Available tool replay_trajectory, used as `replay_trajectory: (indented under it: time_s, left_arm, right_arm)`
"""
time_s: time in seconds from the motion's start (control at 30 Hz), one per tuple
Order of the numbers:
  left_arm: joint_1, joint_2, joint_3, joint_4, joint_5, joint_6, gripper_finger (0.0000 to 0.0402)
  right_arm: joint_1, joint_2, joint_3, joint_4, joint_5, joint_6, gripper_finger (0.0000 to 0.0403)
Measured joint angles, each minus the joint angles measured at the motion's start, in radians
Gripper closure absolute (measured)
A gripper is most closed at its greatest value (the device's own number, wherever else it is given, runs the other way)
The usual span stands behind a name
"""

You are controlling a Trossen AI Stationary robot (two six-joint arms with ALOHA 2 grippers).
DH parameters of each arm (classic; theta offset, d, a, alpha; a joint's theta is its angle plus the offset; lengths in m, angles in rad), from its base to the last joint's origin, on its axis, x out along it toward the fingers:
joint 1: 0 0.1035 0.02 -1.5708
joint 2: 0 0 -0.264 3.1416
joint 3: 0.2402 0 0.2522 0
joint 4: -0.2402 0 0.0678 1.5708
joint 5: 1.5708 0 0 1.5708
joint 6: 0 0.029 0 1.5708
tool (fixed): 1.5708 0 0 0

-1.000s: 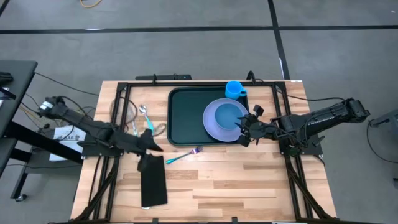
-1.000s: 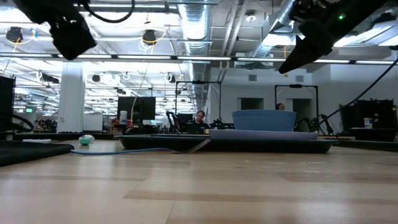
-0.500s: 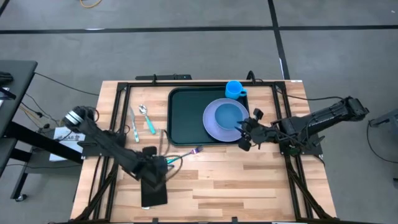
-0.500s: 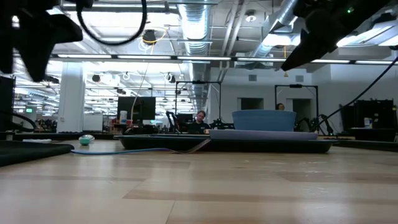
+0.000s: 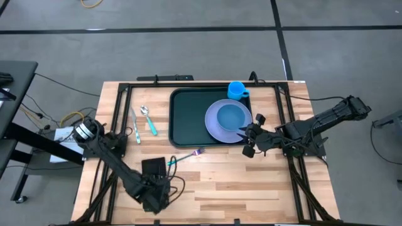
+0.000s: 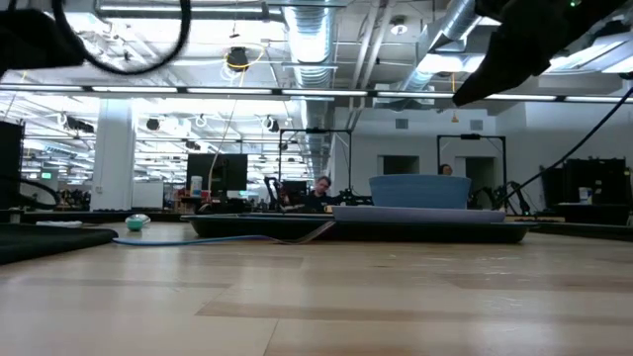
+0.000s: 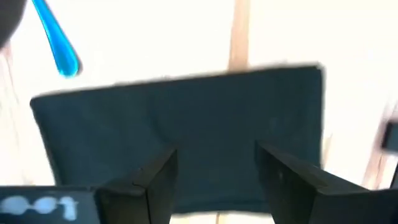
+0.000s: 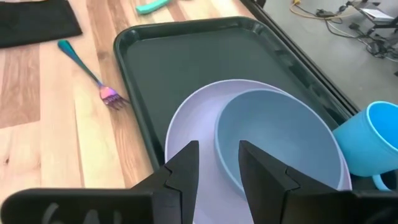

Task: Set up tray
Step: Put the black napkin on the black serving tray

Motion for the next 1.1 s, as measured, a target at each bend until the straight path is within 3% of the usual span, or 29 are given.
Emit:
replay_trajectory:
  time_s: [0.4, 0.67, 1.1]
  left_arm:
    - [-0.088, 0.024, 0.0, 0.173, -0.101, -0.17, 0.021]
    - [-0.09, 0.16, -0.002, 0.252, 0.068, -0.198, 0.021]
    - [-0.11, 0.219, 0.006, 0.23, 0.099, -0.232, 0.021]
  right_arm:
    - [-0.001, 0.0, 0.0, -0.002, 0.001, -0.009, 0.0296]
    - [-0.001, 0.0, 0.0, -0.001, 0.002, -0.051, 0.0296]
    - [-0.029, 0.0, 0.0, 0.018, 0.005, -0.084, 0.0296]
